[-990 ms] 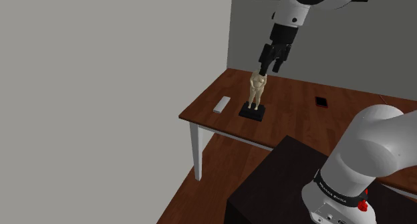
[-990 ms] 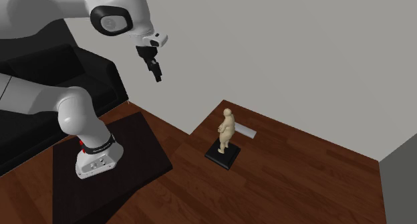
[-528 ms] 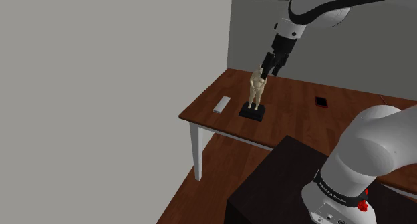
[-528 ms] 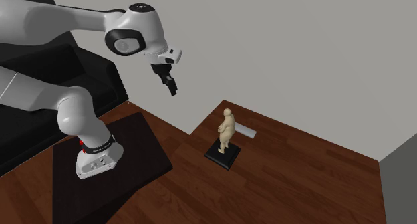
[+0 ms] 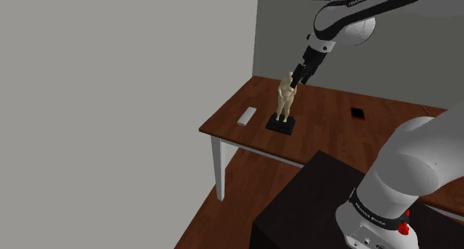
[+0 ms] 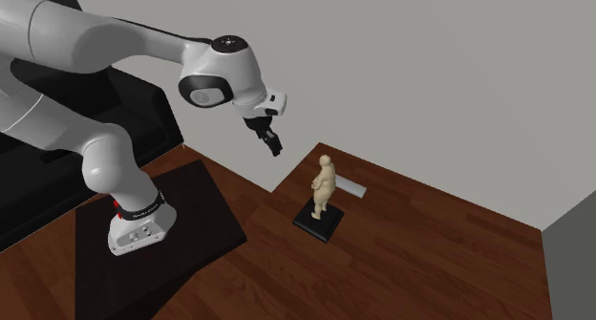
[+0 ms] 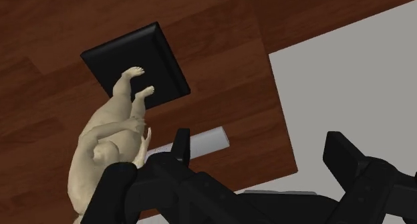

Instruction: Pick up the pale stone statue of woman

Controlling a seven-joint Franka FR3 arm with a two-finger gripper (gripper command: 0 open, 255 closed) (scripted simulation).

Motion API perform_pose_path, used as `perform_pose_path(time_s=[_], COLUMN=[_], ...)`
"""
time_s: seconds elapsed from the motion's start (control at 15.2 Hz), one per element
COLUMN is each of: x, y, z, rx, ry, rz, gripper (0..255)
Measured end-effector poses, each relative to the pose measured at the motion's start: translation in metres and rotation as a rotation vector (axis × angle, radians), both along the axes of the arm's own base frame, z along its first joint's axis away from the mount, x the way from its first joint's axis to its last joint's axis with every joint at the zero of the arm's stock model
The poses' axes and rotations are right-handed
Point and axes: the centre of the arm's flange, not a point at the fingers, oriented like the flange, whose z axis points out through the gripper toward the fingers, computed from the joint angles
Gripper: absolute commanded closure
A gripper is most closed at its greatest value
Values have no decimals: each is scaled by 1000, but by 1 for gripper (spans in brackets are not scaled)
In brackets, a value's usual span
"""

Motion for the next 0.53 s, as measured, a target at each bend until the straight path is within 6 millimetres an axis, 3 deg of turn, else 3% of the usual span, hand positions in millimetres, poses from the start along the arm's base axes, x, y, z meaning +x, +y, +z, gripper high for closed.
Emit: perform_pose_path(time_s=[0.53], x=[30], y=[-87], z=[-42], rx=[-18], ry=[-89], rz=[7], gripper=[0])
